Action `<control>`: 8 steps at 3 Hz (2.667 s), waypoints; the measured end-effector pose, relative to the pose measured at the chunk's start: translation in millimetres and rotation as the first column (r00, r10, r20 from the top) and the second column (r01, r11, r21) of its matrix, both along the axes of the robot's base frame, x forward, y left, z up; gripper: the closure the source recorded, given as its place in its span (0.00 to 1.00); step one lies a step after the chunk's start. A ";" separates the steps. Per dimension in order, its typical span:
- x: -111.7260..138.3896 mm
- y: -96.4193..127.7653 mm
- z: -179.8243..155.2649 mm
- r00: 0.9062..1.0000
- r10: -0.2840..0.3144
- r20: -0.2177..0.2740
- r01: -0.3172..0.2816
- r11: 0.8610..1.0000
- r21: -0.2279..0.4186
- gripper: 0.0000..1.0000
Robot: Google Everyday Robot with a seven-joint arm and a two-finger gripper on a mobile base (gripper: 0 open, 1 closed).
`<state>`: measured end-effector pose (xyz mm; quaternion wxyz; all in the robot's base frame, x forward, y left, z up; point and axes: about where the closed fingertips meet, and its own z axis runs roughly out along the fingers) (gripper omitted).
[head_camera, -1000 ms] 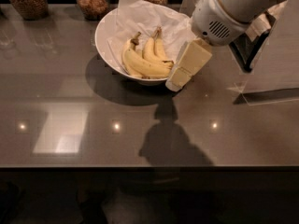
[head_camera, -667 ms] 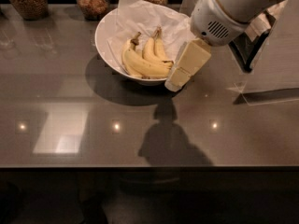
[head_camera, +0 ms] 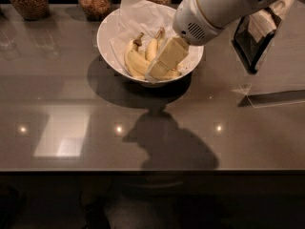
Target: Pick banana from white bowl
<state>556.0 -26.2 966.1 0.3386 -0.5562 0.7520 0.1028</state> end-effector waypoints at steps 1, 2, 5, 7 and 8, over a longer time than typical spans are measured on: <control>17.8 21.8 -4.9 1.000 0.000 0.008 -0.001 0.998 0.056 0.13; 29.4 34.9 -13.0 1.000 -0.002 0.001 0.002 0.997 0.083 0.37; 39.0 47.6 -43.8 0.998 -0.005 -0.055 0.010 0.996 0.091 0.42; 50.8 42.1 -64.3 0.998 -0.028 -0.061 0.031 0.998 0.056 0.43; 58.4 37.9 -75.1 0.997 -0.044 -0.063 0.047 0.998 0.043 0.44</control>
Offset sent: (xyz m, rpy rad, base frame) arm 0.0455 0.0464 -0.0255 0.1117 0.0108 -0.0115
